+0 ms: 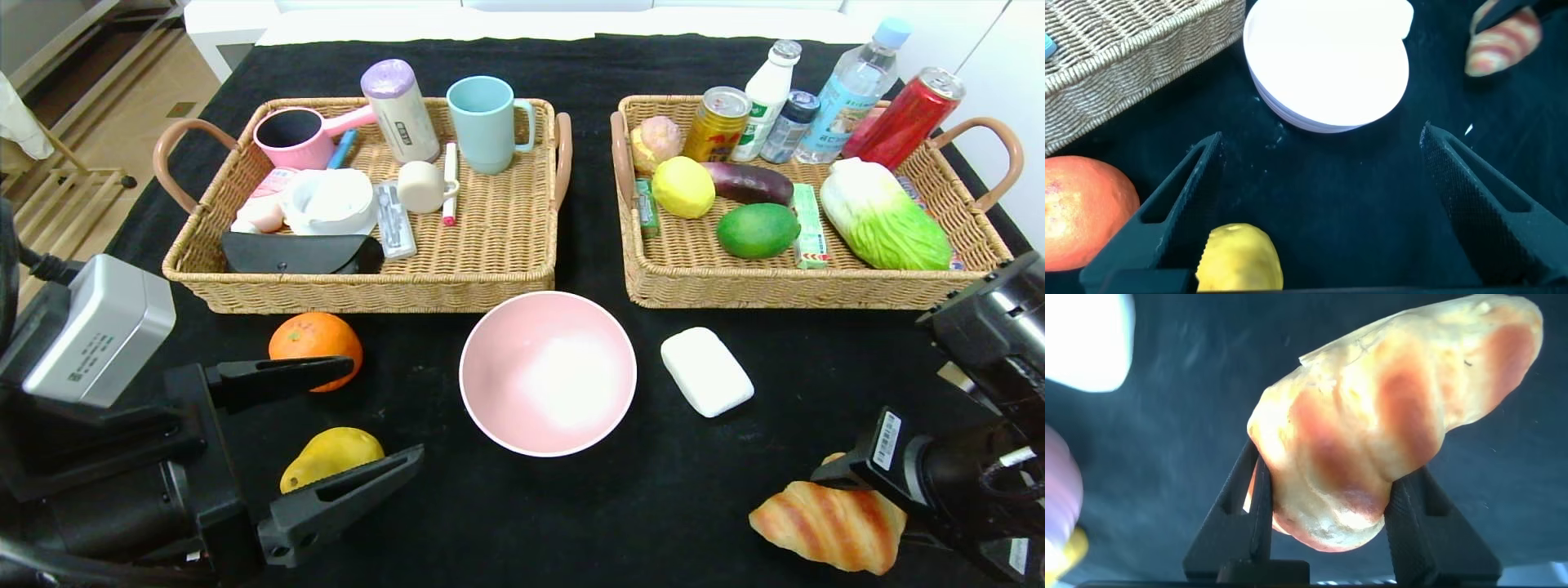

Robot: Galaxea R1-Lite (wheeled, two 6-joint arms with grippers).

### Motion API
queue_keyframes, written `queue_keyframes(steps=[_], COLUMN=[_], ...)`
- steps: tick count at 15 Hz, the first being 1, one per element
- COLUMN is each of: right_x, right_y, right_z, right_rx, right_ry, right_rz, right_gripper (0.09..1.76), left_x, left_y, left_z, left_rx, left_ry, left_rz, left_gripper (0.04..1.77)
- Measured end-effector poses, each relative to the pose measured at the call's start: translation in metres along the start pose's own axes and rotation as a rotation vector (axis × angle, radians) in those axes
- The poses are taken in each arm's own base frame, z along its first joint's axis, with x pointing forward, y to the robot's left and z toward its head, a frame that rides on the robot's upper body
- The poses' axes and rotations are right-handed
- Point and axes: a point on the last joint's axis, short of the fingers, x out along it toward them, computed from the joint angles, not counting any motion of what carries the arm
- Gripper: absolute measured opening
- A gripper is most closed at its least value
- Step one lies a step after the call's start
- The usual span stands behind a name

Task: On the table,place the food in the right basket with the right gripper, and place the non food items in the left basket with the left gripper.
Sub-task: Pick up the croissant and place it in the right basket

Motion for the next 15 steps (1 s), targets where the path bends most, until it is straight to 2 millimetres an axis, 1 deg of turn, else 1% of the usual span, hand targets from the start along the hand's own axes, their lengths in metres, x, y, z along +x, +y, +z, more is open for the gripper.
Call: queue_keyframes(steps=[4,6,10,13,15], right_x=[-0.027,-0.037,-0.041,-0.040,-0.040], right_y=[0.000,0.001,0.005,0.013,0.018], right_z=[-0.001,0.002,0.009,0.020,0.028], right_rx=[-0.153,-0.227,-0.405,-0.496,-0.558], right_ry=[-0.011,-0.074,-0.182,-0.265,-0.327], right_rz=[0.031,0.041,0.009,0.051,0.048], right_gripper=[0.83,0.83,0.83,0.83,0.83], left_x=[0.000,0.000,0.000,0.000,0.000], left_y=[0.000,0.000,0.000,0.000,0.000], left_z=[0.000,0.000,0.000,0.000,0.000], left_rx=[0.000,0.000,0.000,-0.001,-0.001], left_ry=[0.001,0.001,0.000,0.001,0.001], left_rz=[0.000,0.000,0.000,-0.001,-0.001], left_gripper=[1.72,1.72,1.72,1.72,1.72])
